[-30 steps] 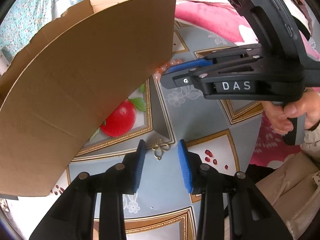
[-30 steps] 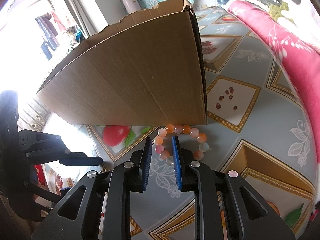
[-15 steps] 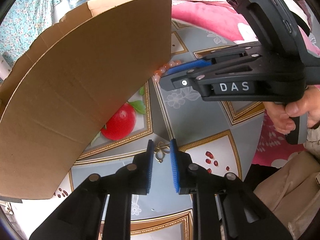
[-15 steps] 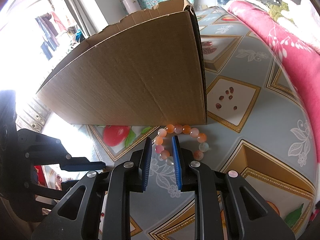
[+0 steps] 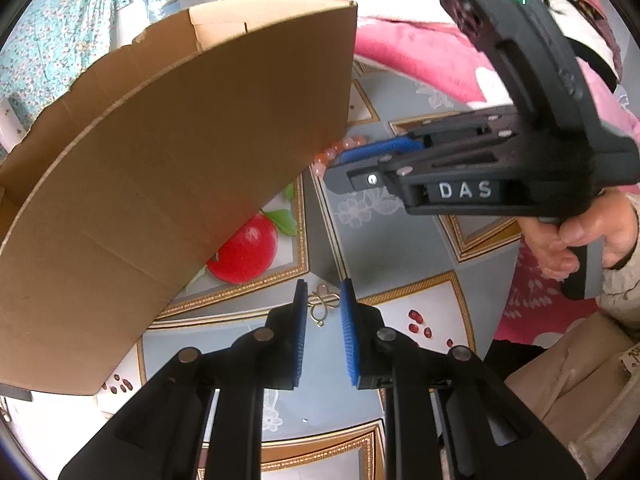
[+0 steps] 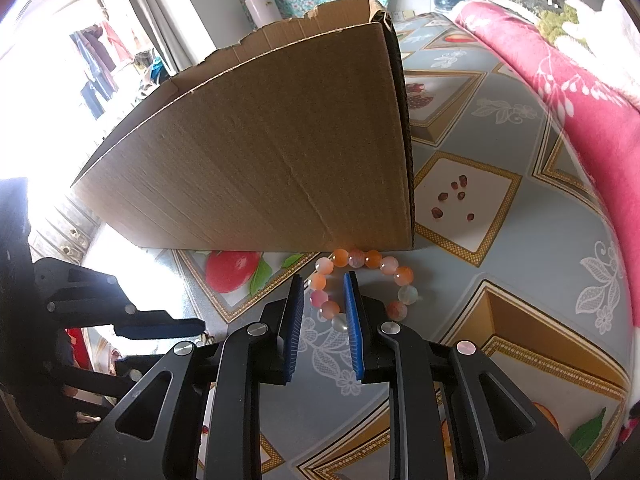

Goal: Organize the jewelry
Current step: 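Lift the bracelet with the right gripper while the left gripper carries the knot charm into the box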

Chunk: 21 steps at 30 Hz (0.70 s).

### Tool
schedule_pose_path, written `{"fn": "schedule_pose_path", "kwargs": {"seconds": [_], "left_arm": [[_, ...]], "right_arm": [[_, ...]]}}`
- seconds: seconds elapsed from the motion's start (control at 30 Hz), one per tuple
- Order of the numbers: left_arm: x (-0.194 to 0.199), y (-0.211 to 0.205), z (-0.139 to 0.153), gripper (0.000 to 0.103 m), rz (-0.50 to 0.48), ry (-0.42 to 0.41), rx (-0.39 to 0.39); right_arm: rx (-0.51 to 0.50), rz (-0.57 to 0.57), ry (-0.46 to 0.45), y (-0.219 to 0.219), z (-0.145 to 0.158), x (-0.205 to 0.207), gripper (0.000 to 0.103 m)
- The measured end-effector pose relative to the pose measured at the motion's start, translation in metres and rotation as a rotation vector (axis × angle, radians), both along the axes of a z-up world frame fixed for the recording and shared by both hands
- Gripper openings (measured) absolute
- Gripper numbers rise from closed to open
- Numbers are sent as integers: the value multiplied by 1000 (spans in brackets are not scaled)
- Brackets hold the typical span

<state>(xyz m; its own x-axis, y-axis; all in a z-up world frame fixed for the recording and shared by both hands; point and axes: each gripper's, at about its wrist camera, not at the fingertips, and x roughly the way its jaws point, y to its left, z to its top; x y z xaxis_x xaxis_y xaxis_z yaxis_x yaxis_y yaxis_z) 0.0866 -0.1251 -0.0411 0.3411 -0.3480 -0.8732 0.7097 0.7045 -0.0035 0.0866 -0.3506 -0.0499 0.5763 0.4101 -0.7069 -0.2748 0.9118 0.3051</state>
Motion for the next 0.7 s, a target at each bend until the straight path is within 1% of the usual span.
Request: {"fn": "schedule_pose_path", "kwargs": {"seconds": [0.1, 0.2, 0.3, 0.33, 0.5, 0.7], "left_arm": [[0, 8, 8, 16, 14, -8, -21], [-1, 18, 19, 16, 29, -21, -47], [-4, 25, 31, 16, 40, -44, -67], [-5, 28, 35, 16, 42, -50, -72], [-7, 37, 55, 16, 57, -85, -106], [-14, 43, 74, 16, 68, -127, -145]], "right_arm": [[-13, 0, 0, 3, 1, 0, 19], [-52, -10, -4, 8, 2, -1, 12], [-43, -22, 9, 10, 3, 0, 7], [-39, -27, 10, 10, 3, 0, 7], [6, -43, -15, 1, 13, -4, 7], [122, -79, -72, -26, 39, -14, 7]]}}
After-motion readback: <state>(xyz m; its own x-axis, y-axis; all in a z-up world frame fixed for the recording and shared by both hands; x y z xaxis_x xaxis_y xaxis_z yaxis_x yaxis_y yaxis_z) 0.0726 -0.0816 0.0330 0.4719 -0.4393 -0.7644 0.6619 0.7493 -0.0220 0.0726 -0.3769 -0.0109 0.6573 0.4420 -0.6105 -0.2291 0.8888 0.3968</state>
